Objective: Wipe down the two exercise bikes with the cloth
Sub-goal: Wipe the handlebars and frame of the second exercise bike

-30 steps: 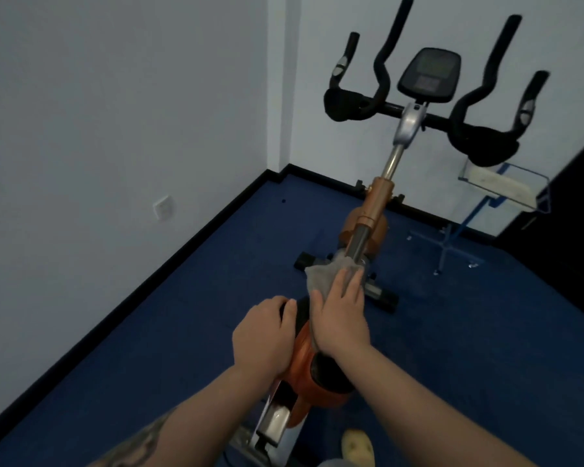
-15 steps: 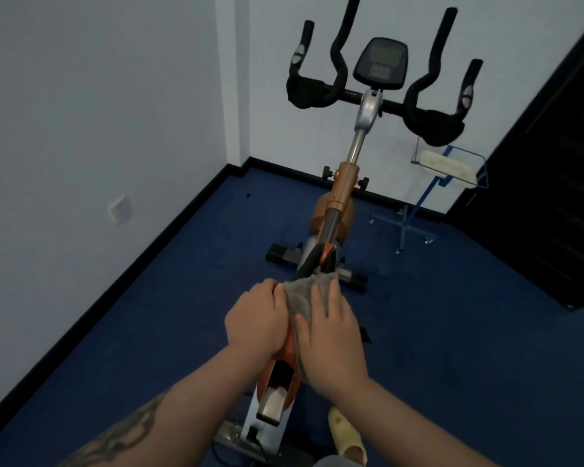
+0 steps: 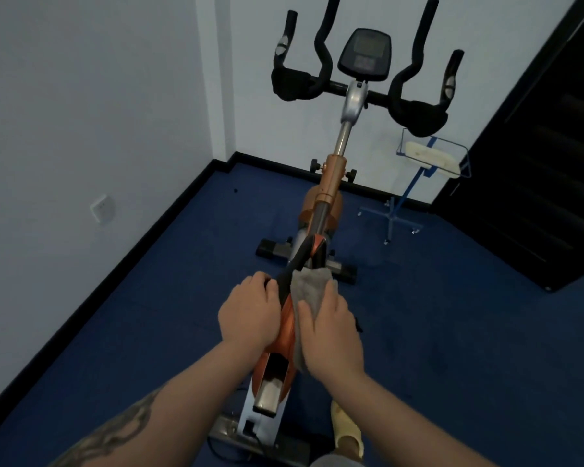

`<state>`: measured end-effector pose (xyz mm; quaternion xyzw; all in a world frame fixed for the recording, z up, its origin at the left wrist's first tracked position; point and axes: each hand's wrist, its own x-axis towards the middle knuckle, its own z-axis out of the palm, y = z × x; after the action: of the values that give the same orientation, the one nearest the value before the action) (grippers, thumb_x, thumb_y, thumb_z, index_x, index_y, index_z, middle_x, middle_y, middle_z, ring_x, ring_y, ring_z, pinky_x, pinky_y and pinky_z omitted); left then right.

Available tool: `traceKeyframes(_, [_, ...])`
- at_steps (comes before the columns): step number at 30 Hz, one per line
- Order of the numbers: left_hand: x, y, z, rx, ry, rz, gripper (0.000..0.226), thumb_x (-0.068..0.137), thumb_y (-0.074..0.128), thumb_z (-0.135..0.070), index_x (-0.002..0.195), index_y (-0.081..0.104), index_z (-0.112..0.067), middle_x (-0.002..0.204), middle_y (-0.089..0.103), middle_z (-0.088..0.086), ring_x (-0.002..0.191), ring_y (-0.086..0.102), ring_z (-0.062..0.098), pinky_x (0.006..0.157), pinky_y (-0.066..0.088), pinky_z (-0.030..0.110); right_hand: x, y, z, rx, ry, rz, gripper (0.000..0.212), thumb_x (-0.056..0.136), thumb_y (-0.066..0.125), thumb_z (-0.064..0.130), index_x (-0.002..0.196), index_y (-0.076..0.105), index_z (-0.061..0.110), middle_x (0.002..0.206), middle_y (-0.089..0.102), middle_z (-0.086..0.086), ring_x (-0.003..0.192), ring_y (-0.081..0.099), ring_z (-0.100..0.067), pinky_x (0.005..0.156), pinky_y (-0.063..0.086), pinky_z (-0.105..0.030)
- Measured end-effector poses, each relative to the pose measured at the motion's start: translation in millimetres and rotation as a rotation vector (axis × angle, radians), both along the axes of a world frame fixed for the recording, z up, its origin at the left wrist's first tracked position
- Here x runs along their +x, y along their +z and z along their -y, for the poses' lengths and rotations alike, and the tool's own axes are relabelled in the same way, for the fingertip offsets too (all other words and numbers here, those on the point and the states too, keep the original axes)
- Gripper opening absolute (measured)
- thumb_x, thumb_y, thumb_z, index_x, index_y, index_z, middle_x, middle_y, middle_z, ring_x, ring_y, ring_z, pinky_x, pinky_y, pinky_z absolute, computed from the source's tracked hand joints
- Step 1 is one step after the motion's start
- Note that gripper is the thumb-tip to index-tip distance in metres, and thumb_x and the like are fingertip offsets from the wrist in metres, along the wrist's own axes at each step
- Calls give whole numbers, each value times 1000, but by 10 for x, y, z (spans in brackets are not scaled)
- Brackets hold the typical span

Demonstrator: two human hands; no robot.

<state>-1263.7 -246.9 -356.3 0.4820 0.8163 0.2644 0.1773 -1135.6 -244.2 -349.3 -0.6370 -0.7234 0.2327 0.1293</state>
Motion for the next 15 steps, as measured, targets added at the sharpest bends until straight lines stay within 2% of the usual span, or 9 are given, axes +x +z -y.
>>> traceKeyframes(2, [-3,4,-19,8,10,-1,34,102,30,-37,114,59,-23,106,62,-4,94,58,15,82,50,41,43,-23,35,47,40,-1,73,96,21,57,155,4,17,152,30,-7,129,40,-23,106,37,-37])
traceKeyframes(4, [-1,-5,-34,12,15,4,34,102,31,-37,115,59,-23,107,62,-4,94,58,15,82,50,41,8,-25,-94,55,38,40,69,99,24,52,155,7,16,151,33,-9,125,45,-24,104,38,-38])
traceKeyframes(7, [-3,-10,-27,15,19,5,34,102,31,-38,115,59,-23,108,63,-4,96,58,16,82,49,41,-98,35,-342,-82,-36,32,62,101,24,48,153,14,15,142,44,-11,117,53,-27,86,41,-33])
traceKeyframes(9, [0,-19,-18,20,15,9,34,102,31,-38,115,59,-23,107,63,-3,95,58,16,82,50,41,-113,39,-401,-126,-94,-4,59,101,25,49,149,22,14,136,50,-11,114,54,-29,81,40,-34])
traceKeyframes(11, [6,-21,-7,25,11,12,35,102,31,-38,116,59,-23,107,63,-3,95,58,16,81,50,41,-86,17,-274,-82,-98,-13,61,100,26,50,150,20,16,141,45,-9,120,50,-26,87,42,-35])
traceKeyframes(15, [-5,-29,-22,27,18,15,35,101,32,-38,118,59,-24,109,63,-5,96,58,15,81,50,40,5,-11,71,88,29,49,71,97,24,55,154,4,18,154,25,-6,131,36,-23,105,37,-37])
